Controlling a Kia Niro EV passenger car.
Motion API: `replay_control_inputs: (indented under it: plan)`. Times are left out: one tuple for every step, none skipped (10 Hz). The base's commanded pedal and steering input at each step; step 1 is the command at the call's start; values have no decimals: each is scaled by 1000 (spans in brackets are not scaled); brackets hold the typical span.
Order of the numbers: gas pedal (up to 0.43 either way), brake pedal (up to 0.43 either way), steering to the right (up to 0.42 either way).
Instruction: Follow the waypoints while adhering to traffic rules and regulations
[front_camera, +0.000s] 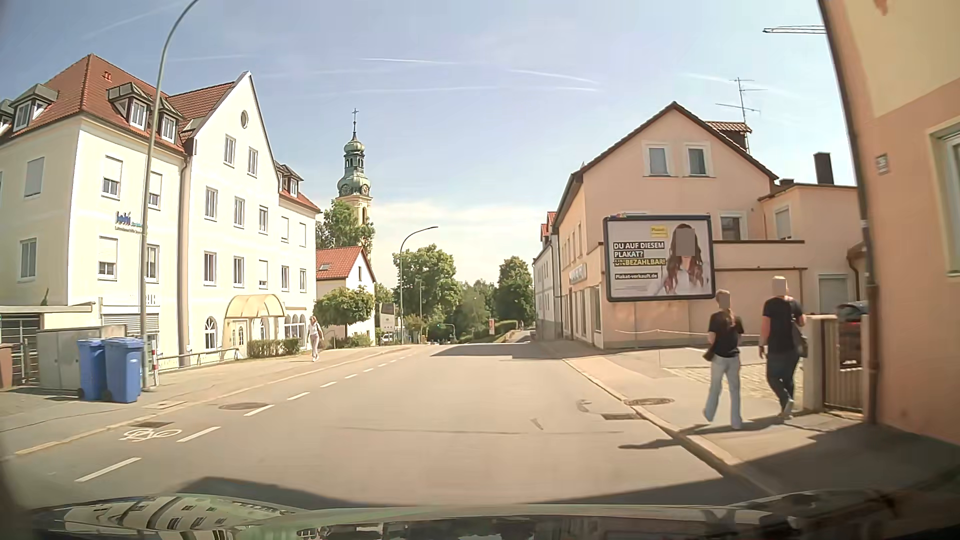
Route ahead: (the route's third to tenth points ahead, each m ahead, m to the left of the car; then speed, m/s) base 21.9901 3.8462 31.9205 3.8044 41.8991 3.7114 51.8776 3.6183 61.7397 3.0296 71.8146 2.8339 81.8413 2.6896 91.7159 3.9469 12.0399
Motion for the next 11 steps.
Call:
replay_control_inputs:
  plan:
    - [67,0,-2]
    - [67,0,-2]
    - [67,0,-2]
    - [67,0,-2]
    - [67,0,-2]
    - [67,0,-2]
    - [67,0,-2]
    - [67,0,-2]
    - [67,0,-2]
    - [67,0,-2]
    - [67,0,-2]
